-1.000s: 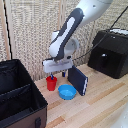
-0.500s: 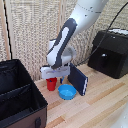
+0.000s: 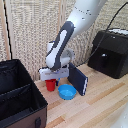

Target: Please find the red cup among the items before you. Carefully move your gripper towards it and gently hold it. Locate the front section of the organizer in front of you. Transfer the red cup above the front section and let go, placing it within that section.

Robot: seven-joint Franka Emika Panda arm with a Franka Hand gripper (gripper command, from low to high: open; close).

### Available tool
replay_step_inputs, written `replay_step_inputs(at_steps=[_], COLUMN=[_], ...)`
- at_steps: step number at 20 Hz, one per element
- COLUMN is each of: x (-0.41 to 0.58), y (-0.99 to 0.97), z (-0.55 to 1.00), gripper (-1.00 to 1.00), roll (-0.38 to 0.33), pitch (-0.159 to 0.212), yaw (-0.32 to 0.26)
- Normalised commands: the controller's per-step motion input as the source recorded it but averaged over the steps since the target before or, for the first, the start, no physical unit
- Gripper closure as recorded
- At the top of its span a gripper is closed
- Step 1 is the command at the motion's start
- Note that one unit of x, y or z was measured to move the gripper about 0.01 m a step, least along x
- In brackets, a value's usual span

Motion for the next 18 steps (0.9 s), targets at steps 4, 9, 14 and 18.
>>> replay_step_inputs(at_steps=[4,9,14,18], x=[0.085,0.084,0.085,0.012], y=[-0.13,-0.06,0.01,0.22], z=[0.89,0.95,0.86,0.85], gripper=[1.00,1.00,1.00,1.00], roll=[0.045,0.064,0.092,0.092], pitch=[0.028,0.075,0.093,0.090], yaw=[0.000,0.005,0.028,0.040])
